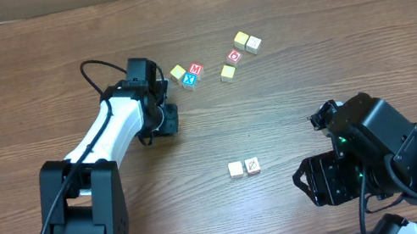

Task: Flip 3 blocks
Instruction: 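Grasp the fish-picture block with the left gripper, then carry the fish block and place it left of the S block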

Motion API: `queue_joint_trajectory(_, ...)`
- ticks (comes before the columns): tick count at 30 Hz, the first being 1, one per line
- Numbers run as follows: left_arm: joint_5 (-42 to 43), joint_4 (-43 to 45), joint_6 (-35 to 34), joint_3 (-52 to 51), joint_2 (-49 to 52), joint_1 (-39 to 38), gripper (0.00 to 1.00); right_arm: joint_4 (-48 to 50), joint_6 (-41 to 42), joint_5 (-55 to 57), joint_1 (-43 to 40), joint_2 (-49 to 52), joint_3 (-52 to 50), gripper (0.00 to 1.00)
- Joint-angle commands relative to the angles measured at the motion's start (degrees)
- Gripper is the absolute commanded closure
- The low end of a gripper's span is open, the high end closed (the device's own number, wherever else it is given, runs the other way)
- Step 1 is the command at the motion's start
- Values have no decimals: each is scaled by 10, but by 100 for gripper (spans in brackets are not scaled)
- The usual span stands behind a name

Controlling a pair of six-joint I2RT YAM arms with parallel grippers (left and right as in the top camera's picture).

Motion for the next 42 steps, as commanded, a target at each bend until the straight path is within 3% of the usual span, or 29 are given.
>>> queue_joint_trajectory(1, 4, 3, -28, 11, 6, -4, 90, 3, 2, -3, -3, -1, 10, 37)
queue_joint_trajectory(6, 4, -24, -31, 27, 6, -4, 96, 3, 2, -3, -3, -1, 10, 37)
queue_joint_trajectory(17, 11, -223, -71, 211, 0, -5, 96, 3, 2, -2, -3, -1, 10, 38)
queue_joint_trajectory(24, -40, -266, -101, 216, -78, -43, 96, 3, 2, 8, -3, -1, 10, 39)
queue_joint_trajectory(31, -90, -267, -155, 152, -191, -117, 95, 3, 2, 8, -3, -1, 10, 39)
queue_joint_trajectory(42, -49, -213, -247, -100, -288, -178, 96, -3, 2, 9, -3, -1, 10, 39)
